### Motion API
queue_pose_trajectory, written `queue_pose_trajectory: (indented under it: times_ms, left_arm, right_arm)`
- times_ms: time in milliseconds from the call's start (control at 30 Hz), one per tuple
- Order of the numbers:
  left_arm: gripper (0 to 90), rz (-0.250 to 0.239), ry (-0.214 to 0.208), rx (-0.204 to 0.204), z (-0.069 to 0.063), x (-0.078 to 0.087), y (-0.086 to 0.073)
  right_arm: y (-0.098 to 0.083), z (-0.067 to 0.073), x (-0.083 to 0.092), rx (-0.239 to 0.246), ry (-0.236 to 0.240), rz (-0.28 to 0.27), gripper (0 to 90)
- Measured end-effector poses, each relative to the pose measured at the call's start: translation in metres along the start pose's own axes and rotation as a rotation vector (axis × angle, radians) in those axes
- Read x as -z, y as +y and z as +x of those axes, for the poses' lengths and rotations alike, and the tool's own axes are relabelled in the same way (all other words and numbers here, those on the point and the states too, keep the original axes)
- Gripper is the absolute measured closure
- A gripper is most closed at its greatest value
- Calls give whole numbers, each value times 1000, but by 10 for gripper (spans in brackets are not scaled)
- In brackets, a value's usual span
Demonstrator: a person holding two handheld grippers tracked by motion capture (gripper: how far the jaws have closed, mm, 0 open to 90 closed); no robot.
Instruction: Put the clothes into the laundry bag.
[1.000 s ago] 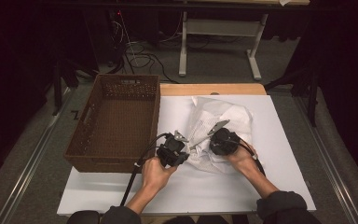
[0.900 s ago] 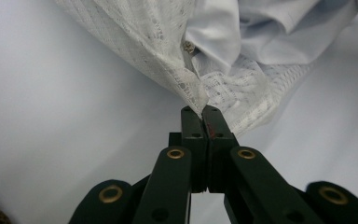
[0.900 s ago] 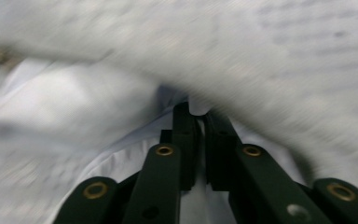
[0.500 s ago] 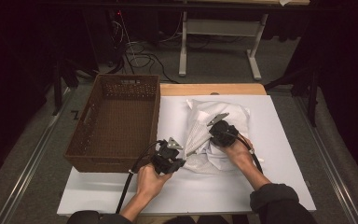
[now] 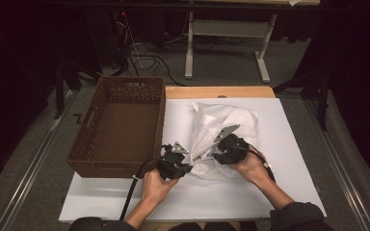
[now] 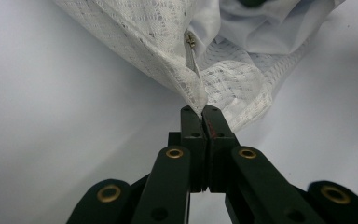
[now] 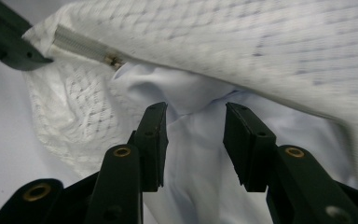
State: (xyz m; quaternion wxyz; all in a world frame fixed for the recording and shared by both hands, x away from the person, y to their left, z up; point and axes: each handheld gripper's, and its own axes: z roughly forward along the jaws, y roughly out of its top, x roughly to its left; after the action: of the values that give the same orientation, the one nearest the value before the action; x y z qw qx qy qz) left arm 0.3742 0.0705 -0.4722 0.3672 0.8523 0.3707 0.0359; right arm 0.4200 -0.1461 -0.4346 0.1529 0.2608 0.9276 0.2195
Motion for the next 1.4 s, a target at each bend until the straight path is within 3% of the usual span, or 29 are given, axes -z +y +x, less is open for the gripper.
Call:
queue_pose_trajectory:
  times_ms: [100, 167, 233, 367, 467, 567, 667, 767, 867, 933, 1000, 1067, 1167, 1300, 1400]
  left_arm:
    - [883, -9, -4, 4, 0, 1, 0]
    - [883, -17, -5, -3, 0, 3, 0]
    - [883, -26, 1, -8, 0, 5, 0]
    - [883, -44, 7, 0, 1, 9, -1]
    - [884, -54, 13, 5, 2, 12, 0]
    - [883, -39, 16, 2, 3, 10, -1]
    - [879, -40, 15, 13, 4, 7, -2]
    - [876, -30, 14, 17, 6, 7, -3]
    - [875, -19, 16, 17, 5, 4, -4]
    - [875, -9, 15, 18, 5, 2, -5]
    - [874, -11, 12, 28, 6, 1, -6]
    - [874, -10, 14, 26, 7, 1, -6]
    - [874, -13, 10, 26, 7, 3, -5]
    - [876, -11, 4, 32, 6, 2, -5]
    - [879, -12, -18, 36, 5, 4, -4]
  right_arm:
    - [4, 5, -14, 12, 25, 26, 624]
    - [8, 6, -24, 28, 15, 41, 703]
    - [13, 5, -33, 33, -28, 12, 872]
    - [25, -6, -40, -15, -120, -20, 894]
    - [32, -13, -48, -37, -164, 3, 891]
    - [32, -14, -58, -41, -113, 17, 788]
    - [29, -9, -51, -32, -66, 11, 673]
    - [20, -6, -26, -15, -20, -30, 623]
    - [8, -6, 0, -31, -1, -65, 587]
    - [-1, -6, 8, -29, -3, -28, 553]
    - [-11, -7, 10, -3, -41, 25, 517]
    - [-19, -11, 5, -17, -27, 63, 494]
    - [-21, -15, -7, -53, -8, 94, 506]
    - [-14, -13, -28, -11, -43, 148, 700]
    - [-8, -17, -32, -25, -51, 126, 787]
